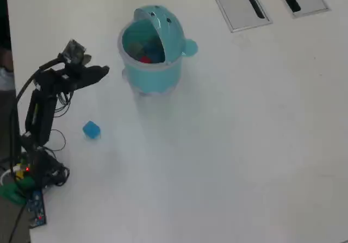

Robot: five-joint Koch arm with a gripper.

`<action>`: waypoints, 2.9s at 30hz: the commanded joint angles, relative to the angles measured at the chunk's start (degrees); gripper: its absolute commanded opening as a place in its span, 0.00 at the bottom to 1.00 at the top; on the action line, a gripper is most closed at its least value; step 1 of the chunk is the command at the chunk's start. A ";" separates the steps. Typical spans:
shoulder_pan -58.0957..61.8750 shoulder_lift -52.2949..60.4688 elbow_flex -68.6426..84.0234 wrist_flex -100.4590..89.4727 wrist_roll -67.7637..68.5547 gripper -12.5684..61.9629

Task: Grasp RGB lego blocks and put them in the bin one by one.

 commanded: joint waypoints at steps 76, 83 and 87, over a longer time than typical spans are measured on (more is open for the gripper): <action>-1.58 35.86 100.02 -39.90 -0.88 0.62; -5.63 36.12 102.48 -43.77 2.55 0.62; -6.06 35.86 103.89 -45.53 2.55 0.62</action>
